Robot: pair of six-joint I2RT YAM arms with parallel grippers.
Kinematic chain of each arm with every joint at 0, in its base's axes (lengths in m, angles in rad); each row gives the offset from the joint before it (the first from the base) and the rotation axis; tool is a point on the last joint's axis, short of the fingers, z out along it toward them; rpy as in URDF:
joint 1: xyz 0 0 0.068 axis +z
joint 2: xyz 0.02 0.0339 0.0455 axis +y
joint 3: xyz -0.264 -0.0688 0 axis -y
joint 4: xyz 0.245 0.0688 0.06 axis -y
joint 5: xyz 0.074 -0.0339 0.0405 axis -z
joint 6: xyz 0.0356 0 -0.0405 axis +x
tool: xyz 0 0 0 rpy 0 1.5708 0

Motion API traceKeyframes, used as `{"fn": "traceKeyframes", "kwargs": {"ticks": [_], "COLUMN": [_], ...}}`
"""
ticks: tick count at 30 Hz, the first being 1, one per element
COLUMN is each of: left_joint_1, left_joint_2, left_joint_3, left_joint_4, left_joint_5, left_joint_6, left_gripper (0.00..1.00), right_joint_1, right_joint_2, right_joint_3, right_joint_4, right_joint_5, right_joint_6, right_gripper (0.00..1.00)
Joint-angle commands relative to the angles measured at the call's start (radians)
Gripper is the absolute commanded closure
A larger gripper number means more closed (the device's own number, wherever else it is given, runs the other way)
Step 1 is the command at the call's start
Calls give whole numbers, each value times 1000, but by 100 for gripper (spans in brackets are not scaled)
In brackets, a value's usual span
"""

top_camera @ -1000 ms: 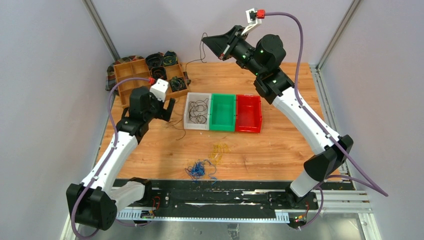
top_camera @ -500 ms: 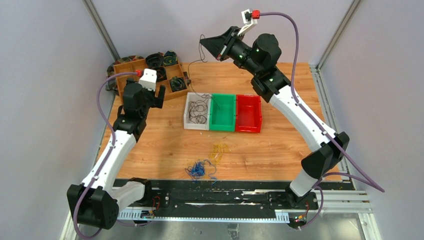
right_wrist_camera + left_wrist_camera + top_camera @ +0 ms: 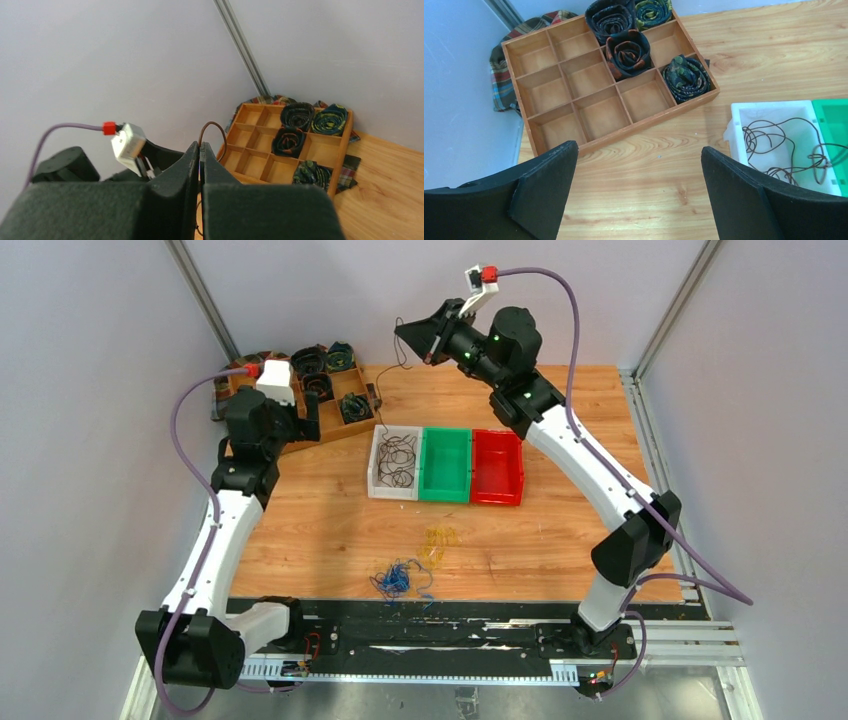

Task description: Untangle the cables

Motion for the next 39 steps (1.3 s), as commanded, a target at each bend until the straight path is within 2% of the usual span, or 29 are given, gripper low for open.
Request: {"fn": "traceKeyframes", "kwargs": {"ticks": [1,7,15,21,28,39], "left_joint_1": [31,64,73,74,80,82], "left_joint_2": [19,68,71,73,74,94], "left_joint_3": [78,142,153,155,188,217], "left_joint_4": [-7,-54,-56,-52,-51,-104], "left_joint_5": [54,109,176,178,193,332], "left_joint_6": [-43,-50,-45,-38,-53,-30], "left_gripper": [2,2,2,2,2,2], "right_joint_1": [-22,-8,38,96,140,170], "right_joint_2": [44,105,141,234,369,563], "right_joint_3": [38,-1,-80,-12,15,121], "right_joint_4": [-57,-181,-257,-352,-380,-452], "right_joint_5": [24,89,282,355,352,415], "right_joint_6": [-79,-221,-411,-528,-515,-521], "right_gripper": [99,99,99,99,100,99]}}
